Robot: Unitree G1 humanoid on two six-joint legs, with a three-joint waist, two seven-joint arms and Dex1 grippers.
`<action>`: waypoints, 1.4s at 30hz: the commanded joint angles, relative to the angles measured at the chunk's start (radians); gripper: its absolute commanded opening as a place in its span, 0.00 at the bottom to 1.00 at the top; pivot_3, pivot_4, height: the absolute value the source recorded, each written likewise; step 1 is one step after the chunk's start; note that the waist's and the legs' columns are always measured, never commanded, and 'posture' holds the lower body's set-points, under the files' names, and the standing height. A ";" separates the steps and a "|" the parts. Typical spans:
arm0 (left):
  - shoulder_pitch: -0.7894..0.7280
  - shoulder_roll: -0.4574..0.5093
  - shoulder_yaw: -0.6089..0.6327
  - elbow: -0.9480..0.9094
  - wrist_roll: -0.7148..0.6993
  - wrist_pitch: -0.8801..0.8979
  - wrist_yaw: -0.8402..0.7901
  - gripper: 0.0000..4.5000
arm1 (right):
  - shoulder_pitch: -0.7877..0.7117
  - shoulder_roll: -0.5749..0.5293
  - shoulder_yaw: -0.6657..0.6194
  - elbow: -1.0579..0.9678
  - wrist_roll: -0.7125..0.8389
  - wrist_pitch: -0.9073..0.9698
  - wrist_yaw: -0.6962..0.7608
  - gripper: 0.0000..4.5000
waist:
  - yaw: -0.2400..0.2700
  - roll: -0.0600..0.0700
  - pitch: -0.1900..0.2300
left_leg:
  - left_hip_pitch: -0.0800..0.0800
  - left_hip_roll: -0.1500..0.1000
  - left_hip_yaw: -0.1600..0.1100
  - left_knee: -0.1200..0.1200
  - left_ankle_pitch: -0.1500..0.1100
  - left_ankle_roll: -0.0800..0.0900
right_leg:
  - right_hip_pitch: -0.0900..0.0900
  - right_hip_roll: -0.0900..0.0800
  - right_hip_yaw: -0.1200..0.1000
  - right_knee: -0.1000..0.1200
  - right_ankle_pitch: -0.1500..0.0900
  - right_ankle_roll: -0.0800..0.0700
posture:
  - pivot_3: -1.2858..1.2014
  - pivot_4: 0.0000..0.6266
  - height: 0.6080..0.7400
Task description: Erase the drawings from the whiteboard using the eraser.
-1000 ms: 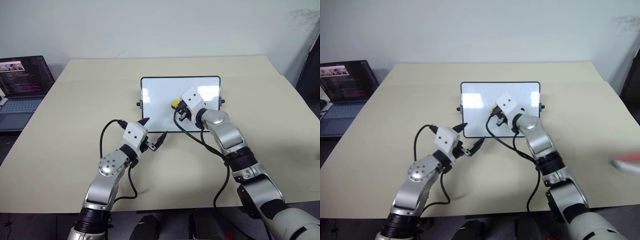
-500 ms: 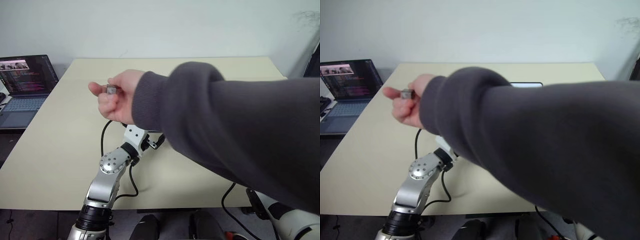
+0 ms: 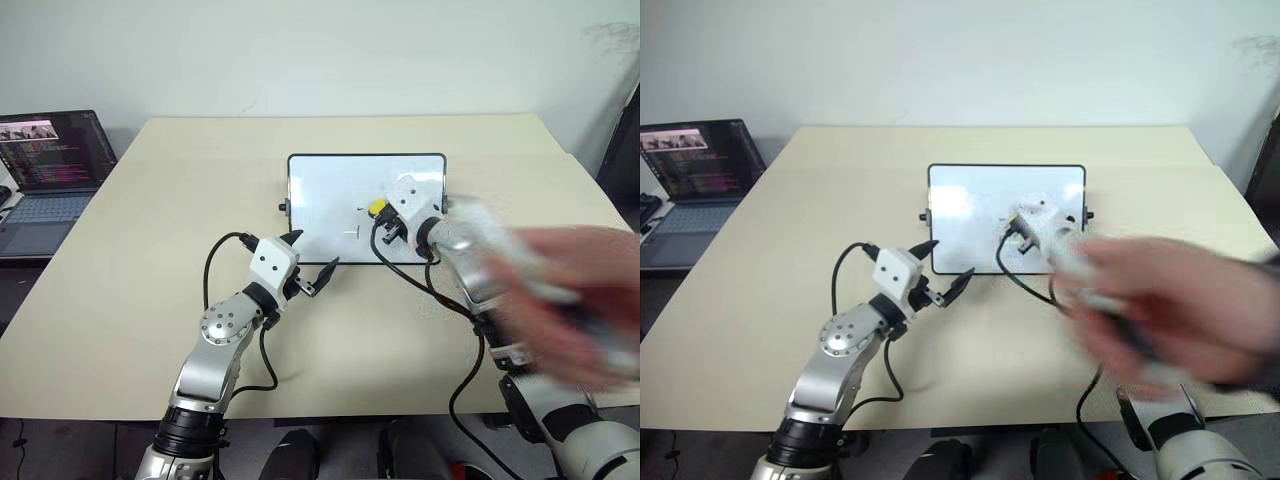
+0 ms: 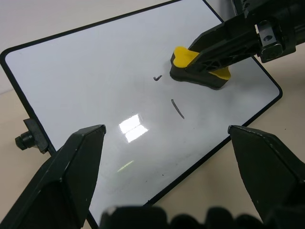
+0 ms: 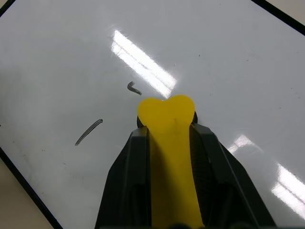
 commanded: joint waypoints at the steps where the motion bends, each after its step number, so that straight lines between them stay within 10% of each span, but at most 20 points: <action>1: -0.015 -0.005 0.004 -0.015 0.000 -0.024 0.004 1.00 | -0.028 0.034 0.012 0.032 -0.017 0.004 -0.018 0.19 | -0.003 0.000 0.000 | 0.000 0.000 0.000 0.000 0.000 0.000 | 0.000 0.000 0.000 0.000 0.000 0.000 | 0.52 0.24 1.00; 28: 0.094 0.305 0.265 -0.043 -0.371 0.132 -0.368 1.00 | -0.143 0.192 0.023 0.211 -0.039 -0.106 -0.039 0.19 | -0.030 0.001 0.001 | 0.001 0.002 0.002 -0.001 0.000 0.000 | -0.002 0.002 0.001 0.002 0.001 -0.002 | 0.52 0.24 1.00; 42: -0.064 0.431 0.298 0.258 -0.295 -0.021 -0.476 1.00 | -0.121 0.170 0.015 0.177 -0.043 -0.090 -0.044 0.19 | -0.028 0.001 0.001 | 0.001 0.002 -0.001 -0.001 0.000 0.000 | -0.002 0.002 0.001 0.002 0.000 -0.002 | 0.52 0.24 1.00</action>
